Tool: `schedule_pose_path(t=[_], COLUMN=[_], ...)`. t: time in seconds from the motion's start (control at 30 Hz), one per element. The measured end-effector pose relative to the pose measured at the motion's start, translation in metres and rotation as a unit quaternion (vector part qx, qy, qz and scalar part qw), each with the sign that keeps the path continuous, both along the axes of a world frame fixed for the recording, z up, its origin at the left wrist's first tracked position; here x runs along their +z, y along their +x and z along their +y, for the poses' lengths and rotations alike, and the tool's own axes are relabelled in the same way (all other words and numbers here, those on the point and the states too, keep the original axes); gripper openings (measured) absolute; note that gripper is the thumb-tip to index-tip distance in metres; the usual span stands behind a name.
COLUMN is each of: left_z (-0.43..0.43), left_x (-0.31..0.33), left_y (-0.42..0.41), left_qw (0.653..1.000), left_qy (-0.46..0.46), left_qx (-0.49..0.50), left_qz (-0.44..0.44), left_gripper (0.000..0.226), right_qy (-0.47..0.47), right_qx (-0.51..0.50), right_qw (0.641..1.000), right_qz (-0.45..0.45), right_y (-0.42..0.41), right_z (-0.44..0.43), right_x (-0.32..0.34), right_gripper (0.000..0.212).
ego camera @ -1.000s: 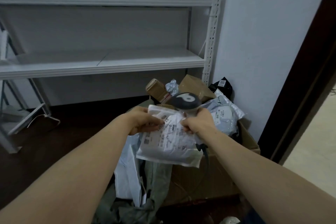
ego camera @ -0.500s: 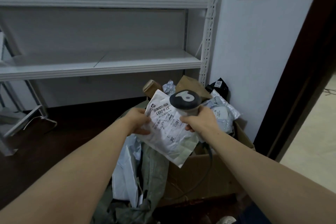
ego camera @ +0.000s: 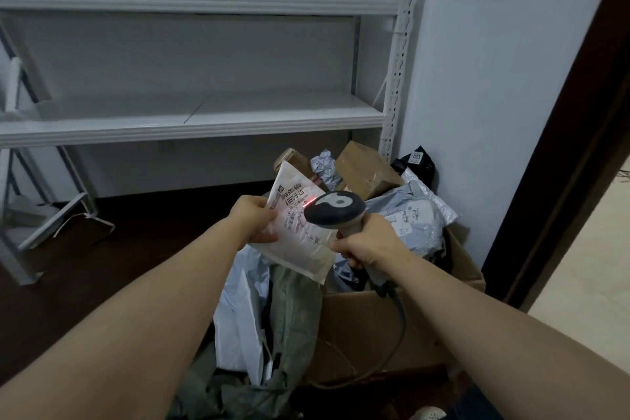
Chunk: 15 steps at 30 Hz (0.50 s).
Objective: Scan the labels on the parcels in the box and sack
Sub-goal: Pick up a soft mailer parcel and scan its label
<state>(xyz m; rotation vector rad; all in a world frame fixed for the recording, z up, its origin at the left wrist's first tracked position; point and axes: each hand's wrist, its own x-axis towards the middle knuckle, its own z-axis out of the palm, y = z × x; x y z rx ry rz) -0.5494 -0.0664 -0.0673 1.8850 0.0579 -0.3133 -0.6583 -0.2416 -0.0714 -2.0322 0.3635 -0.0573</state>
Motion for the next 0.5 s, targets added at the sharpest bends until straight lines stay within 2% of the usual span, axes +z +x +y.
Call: schedule_pose_path(t=[0.5], left_z=[0.0041], left_x=[-0.0050], left_y=[0.0047], left_qw=[1.000], left_qy=[-0.010], left_qx=[0.011], left_qz=[-0.011], left_gripper=[0.027], right_qy=[0.021], right_qx=[0.017], right_qw=[1.000], right_qz=[-0.017], right_y=[-0.0010], right_z=[0.0050], right_x=[0.0050], right_gripper=[0.013])
